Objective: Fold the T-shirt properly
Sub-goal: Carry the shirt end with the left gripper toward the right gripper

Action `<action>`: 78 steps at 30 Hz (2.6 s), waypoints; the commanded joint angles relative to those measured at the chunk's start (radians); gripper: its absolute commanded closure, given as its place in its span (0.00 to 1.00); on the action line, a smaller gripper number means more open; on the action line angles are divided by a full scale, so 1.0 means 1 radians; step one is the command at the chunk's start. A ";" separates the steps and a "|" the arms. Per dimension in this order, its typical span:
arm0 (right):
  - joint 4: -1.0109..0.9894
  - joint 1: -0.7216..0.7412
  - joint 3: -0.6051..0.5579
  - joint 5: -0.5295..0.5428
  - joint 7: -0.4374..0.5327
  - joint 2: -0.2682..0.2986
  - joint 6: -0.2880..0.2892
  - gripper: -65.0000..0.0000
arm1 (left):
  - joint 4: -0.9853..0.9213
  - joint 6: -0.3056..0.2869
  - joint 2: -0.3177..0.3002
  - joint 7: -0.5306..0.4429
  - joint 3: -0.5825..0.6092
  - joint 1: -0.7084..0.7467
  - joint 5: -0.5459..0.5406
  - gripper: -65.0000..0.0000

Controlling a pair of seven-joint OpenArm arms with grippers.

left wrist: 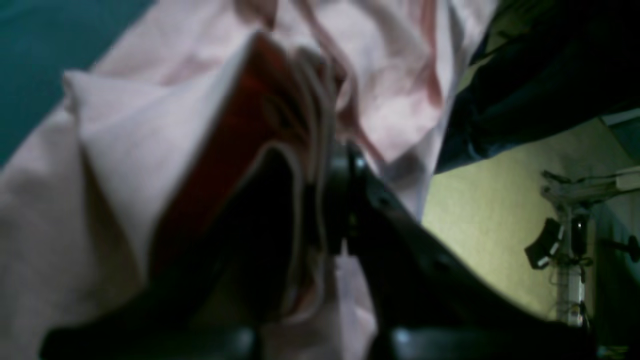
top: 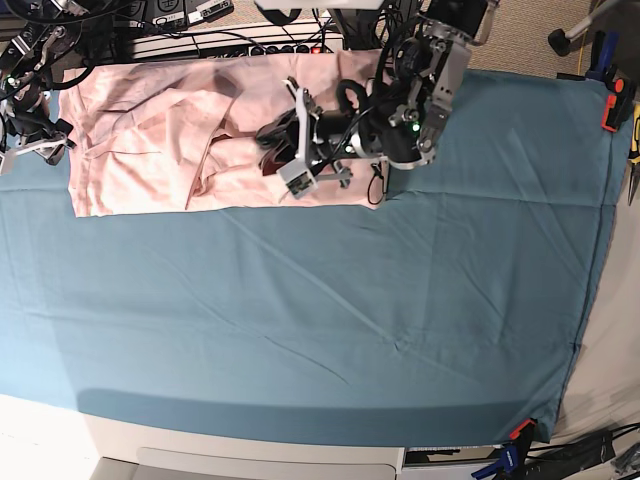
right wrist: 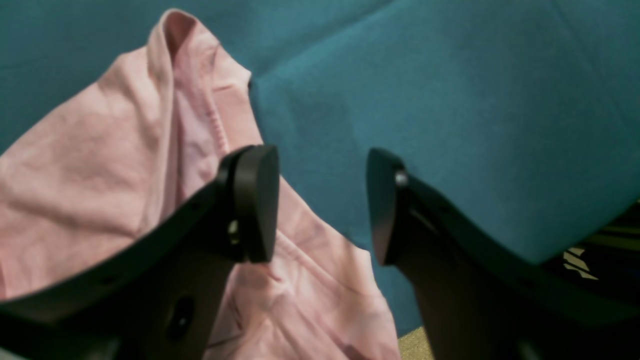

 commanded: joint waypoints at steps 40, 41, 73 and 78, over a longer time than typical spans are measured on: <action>0.016 0.005 0.004 0.012 0.021 0.025 0.012 0.56 | 0.064 0.063 0.024 0.024 -0.031 -0.092 0.033 1.00; 0.016 0.005 0.004 0.012 0.021 0.025 0.012 0.56 | 0.064 0.065 0.013 0.032 -0.054 -0.091 0.033 1.00; 0.016 0.006 0.002 0.013 0.028 0.023 0.012 0.56 | 0.146 0.219 0.018 0.030 0.028 0.105 0.064 1.00; 0.016 0.006 0.002 0.013 0.027 0.023 0.011 0.56 | 0.146 0.219 0.035 0.007 0.133 0.105 0.105 1.00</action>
